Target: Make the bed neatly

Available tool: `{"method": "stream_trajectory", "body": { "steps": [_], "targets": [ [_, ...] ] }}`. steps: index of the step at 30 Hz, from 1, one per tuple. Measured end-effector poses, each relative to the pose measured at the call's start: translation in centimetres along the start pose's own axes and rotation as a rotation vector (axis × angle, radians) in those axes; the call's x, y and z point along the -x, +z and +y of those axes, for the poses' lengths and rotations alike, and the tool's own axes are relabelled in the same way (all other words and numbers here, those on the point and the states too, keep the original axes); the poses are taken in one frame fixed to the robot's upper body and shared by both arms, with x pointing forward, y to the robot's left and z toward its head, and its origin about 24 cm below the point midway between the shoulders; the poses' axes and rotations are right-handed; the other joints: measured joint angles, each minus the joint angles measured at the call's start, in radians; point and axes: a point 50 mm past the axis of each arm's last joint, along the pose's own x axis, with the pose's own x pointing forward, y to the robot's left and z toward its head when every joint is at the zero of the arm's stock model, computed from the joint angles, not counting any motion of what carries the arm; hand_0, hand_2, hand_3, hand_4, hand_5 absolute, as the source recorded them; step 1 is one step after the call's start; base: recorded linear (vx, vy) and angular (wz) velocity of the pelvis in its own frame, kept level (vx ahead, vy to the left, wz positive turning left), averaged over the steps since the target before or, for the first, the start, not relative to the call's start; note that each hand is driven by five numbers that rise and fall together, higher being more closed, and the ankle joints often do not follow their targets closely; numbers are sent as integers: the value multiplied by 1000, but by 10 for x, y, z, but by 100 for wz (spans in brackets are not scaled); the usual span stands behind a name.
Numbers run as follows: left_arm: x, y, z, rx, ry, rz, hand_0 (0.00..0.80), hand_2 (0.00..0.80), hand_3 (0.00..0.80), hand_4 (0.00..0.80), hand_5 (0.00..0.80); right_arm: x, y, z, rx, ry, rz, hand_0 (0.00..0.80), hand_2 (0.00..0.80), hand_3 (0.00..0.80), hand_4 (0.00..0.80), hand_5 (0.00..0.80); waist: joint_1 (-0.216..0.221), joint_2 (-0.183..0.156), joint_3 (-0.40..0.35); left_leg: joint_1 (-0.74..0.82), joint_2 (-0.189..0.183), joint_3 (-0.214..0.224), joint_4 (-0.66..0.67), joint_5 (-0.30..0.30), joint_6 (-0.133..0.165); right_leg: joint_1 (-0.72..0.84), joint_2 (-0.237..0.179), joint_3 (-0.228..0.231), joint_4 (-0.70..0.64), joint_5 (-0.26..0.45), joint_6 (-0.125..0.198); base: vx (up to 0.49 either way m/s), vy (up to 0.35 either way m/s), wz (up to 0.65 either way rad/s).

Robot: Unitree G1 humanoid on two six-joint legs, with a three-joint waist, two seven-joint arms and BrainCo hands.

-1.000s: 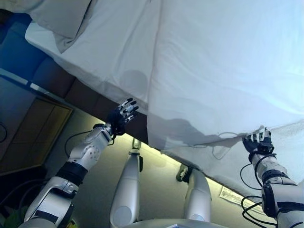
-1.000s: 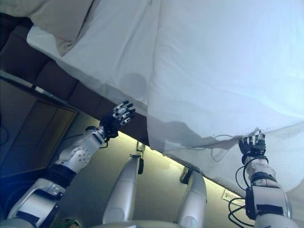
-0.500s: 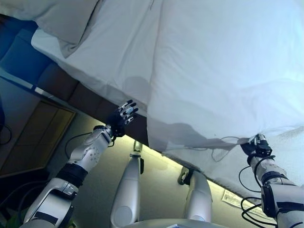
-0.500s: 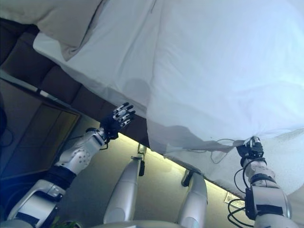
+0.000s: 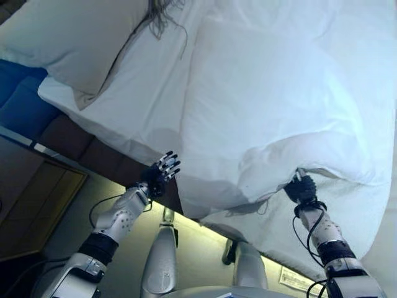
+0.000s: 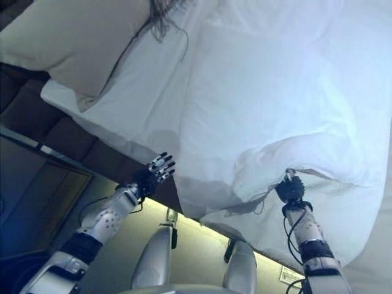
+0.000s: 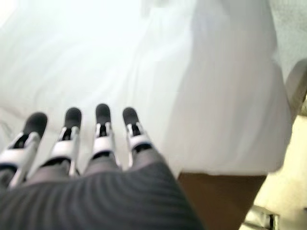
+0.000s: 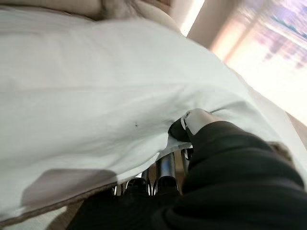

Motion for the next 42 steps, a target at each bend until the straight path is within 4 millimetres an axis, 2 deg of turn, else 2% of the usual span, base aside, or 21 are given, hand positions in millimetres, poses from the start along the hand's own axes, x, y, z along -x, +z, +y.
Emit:
{"method": "stream_trajectory", "body": {
  "steps": [3, 6, 10, 13, 16, 19, 22, 25, 27, 29, 33, 42],
  "targets": [
    [1, -8, 1, -68, 27, 25, 0, 0, 0, 0, 0, 3, -20, 6, 59, 20, 58, 800, 800, 800, 800, 800, -4, -6, -11, 41, 0, 7, -31, 0, 0, 45, 4, -2, -44, 9, 6, 57, -4, -5],
    [2, -6, 8, -310, 126, 23, 0, 0, 0, 0, 0, 6, -33, 16, 112, 53, 104, 800, 800, 800, 800, 800, -13, -5, -14, 71, 2, 8, -51, 5, -6, 93, 15, -3, -98, 27, 10, 47, -21, 2],
    [8, 14, 19, -750, 288, -36, 0, 0, 0, 0, 0, 10, -43, 30, 114, 88, 127, 800, 800, 800, 800, 800, -26, -5, -16, 100, 2, 8, -64, 4, -7, 133, 21, -4, -132, 33, 13, 69, -45, 1],
    [8, 27, 14, -887, 302, -89, 0, 0, 0, 0, 0, 13, -53, 28, 98, 70, 146, 800, 800, 800, 800, 800, -25, -5, -16, 129, 3, 8, -70, 1, -11, 170, 24, -6, -149, 33, 14, 52, -41, 4],
    [3, 25, 4, -876, 264, -89, 0, 0, 0, 0, 0, 16, -60, 30, 94, 74, 158, 800, 800, 800, 800, 800, -25, -3, -17, 144, 4, 6, -74, 0, -13, 189, 27, -6, -161, 34, 16, 40, -46, 0],
    [-4, 1, -8, -675, 186, 9, 0, 0, 0, 0, 0, 17, -67, 32, 90, 81, 155, 800, 800, 800, 800, 800, -27, -3, -18, 156, 4, 6, -78, -1, -14, 199, 28, -6, -163, 34, 16, 62, -25, -1],
    [-6, -32, -18, -378, 121, 132, 0, 0, 0, 0, 0, 17, -69, 33, 100, 75, 155, 800, 800, 800, 800, 800, -28, -3, -18, 156, 5, 7, -66, -5, -15, 202, 27, -4, -158, 34, 16, 68, 11, -1],
    [-3, -52, -24, -309, 92, 196, 0, 0, 0, 0, 0, 18, -69, 32, 101, 58, 154, 800, 800, 800, 800, 800, -43, -3, -18, 159, 8, 9, -49, -19, -9, 210, 28, 0, -153, 34, 15, 47, -14, -3],
    [-3, -54, -26, -295, 85, 202, 0, 0, 0, 0, 0, 19, -69, 31, 101, 50, 151, 800, 800, 800, 800, 800, -50, -3, -18, 164, 9, 10, -48, -24, -9, 211, 28, 3, -146, 33, 14, 30, -53, -3],
    [-3, -53, -26, -311, 94, 195, 0, 0, 0, 0, 0, 20, -68, 29, 97, 44, 149, 800, 800, 800, 800, 800, -50, -2, -18, 170, 14, 11, -49, -25, -11, 214, 31, 6, -141, 31, 12, 23, -71, -6],
    [-2, -46, -22, -485, 157, 158, 0, 0, 0, 0, 0, 23, -65, 28, 86, 40, 140, 800, 800, 800, 800, 800, -52, -1, -19, 172, 27, 10, -47, -27, -14, 209, 40, 6, -132, 25, 3, 25, -85, -3],
    [-2, 0, -26, -956, 193, -64, 0, 0, 0, 0, 0, 27, -67, 22, 39, 24, 147, 800, 800, 800, 800, 800, -52, -25, -35, 163, 34, 10, -31, -33, -21, 207, 46, 6, -124, 23, 1, 33, -58, 0]
  ]
}}
